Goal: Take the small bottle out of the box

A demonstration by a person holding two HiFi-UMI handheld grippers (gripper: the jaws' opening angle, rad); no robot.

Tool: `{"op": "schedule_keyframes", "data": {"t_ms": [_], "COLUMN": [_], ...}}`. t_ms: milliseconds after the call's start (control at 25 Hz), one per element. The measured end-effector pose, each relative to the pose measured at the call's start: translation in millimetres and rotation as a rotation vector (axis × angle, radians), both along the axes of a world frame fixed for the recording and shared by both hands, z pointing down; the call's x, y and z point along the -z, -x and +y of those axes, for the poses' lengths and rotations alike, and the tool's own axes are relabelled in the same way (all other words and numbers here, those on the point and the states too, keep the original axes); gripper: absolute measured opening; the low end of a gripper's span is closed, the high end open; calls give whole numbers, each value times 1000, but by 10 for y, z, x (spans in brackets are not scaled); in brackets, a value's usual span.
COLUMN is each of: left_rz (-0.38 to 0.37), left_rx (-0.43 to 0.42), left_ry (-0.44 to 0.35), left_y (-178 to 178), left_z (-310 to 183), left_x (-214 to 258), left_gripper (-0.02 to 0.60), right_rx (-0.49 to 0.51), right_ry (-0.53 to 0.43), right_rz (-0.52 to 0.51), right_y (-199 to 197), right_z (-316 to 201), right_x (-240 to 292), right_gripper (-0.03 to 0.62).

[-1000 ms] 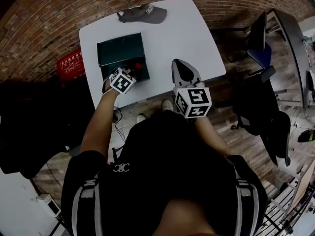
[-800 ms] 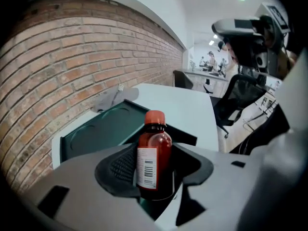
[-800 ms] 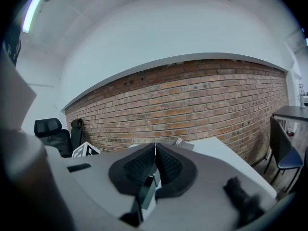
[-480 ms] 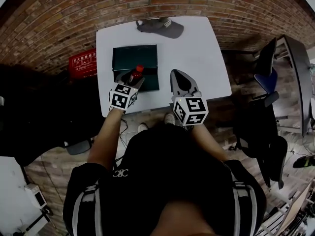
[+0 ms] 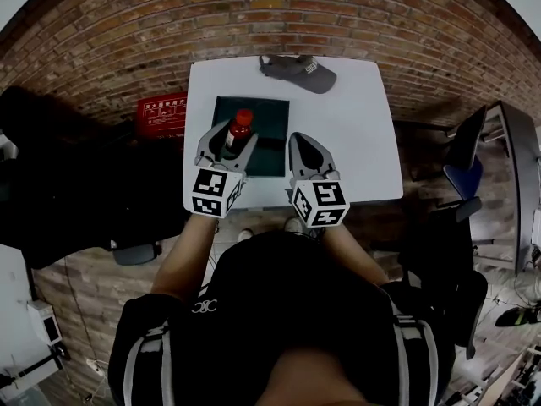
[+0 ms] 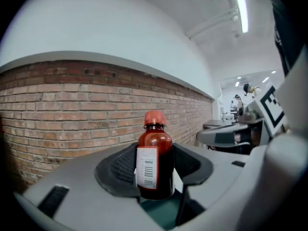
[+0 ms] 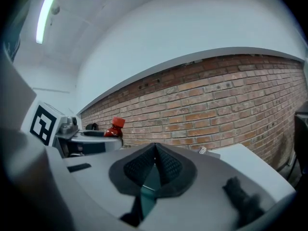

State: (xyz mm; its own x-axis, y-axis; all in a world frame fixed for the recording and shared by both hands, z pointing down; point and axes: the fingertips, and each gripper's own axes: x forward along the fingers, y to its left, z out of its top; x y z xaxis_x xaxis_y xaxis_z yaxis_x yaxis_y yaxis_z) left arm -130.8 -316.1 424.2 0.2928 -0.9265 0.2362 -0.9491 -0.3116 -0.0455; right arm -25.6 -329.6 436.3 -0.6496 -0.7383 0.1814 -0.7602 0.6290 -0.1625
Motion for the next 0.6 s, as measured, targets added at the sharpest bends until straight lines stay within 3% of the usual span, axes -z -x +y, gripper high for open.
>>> {"op": "schedule_keyframes", "data": {"t_ms": [280,600], "left_rz": [11,23], "left_rx": [128,120], "left_ry": [-93,-89], "left_y": [52,-80], "left_z": [94,132], "left_x": [342,326], "left_gripper": [229,229], "right_rx": [9,20], "right_ry": [-116,-94], "right_rz": [-86,-71], "right_y": [70,126], "right_z": [-43,-69], "right_x": [380,343], "right_gripper": [29,29]}}
